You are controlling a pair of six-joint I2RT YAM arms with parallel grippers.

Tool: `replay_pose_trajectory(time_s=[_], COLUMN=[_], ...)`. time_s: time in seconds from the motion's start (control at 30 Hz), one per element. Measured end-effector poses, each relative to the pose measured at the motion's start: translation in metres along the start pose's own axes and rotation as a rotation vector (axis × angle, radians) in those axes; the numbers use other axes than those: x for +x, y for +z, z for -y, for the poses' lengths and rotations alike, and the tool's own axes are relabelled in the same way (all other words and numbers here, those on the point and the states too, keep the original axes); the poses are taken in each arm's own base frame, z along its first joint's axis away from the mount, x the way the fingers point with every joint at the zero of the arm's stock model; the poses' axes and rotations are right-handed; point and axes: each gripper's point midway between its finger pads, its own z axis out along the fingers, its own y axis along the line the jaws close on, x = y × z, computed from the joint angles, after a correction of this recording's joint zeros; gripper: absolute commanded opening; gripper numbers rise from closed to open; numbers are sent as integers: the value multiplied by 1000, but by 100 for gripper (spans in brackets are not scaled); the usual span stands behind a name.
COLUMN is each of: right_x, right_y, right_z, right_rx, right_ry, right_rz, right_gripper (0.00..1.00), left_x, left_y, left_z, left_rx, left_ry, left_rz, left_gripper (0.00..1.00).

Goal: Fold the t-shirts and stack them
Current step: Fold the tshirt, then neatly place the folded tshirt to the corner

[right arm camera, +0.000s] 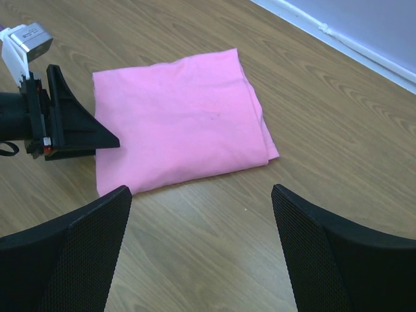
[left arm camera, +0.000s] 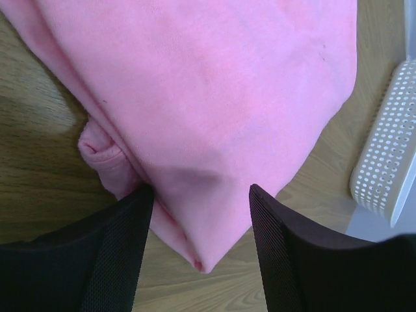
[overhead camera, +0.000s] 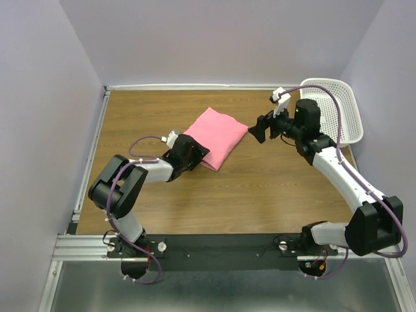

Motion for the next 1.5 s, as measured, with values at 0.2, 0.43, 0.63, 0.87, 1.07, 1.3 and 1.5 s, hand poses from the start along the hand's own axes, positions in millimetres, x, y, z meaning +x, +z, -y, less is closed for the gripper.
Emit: replay_pose_trajectory(time_s=[0.2,0.43,0.63,0.87,1.07,1.3,1.5], right_x=[5,8,15,16,18,20,20], right_y=[0,1,5,5,4,1,0], right_z=[-1,-1,-4,-3,-1,3,1], right_rx=[-1,-4,-24,-31,-34,-34,-53], right_ry=[15,18,28,32,39,49,55], right_rz=[-9,-16,-32,-34,-34,-35,-32], right_gripper=[95,95,95,95,95,95,95], left_x=[-2,-10,-15,2,-3,-29,-130], left_y=[0,-17,-44,-28,0,17,-11], left_z=[3,1,3,-24,-7,-21,-56], left_rx=[-20,-68,-49,-125,-117,-152,-184], left_ry=[17,47,38,34,43,125,251], left_rz=[-4,12,24,-34,-33,-4,111], left_gripper=[78,82,82,80,51,0,0])
